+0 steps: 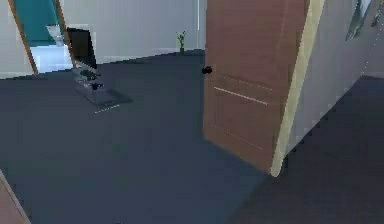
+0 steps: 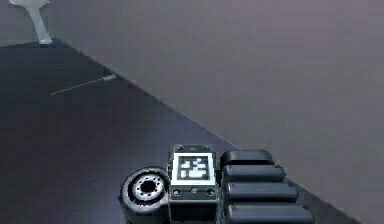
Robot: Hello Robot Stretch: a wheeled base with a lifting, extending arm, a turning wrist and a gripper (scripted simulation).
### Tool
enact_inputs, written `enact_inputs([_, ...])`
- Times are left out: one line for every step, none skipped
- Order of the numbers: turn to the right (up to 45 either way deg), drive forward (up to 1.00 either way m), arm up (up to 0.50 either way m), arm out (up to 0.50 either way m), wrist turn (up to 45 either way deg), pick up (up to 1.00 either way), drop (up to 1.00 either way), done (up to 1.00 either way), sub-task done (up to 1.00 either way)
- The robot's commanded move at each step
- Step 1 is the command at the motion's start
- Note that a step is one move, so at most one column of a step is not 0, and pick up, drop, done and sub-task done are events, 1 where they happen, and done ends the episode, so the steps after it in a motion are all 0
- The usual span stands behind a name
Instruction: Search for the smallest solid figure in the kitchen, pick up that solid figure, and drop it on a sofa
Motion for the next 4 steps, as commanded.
enact_inputs([-24.0,0.00,0.00,0.00,0.0,0.00,0.00,0.00,0.00])
enact_inputs([0.0,1.00,0.00,0.00,0.0,0.00,0.00,0.00,0.00])
enact_inputs([0.0,0.25,0.00,0.00,0.0,0.00,0.00,0.00,0.00])
enact_inputs([-18.0,0.00,0.00,0.00,0.0,0.00,0.00,0.00,0.00])
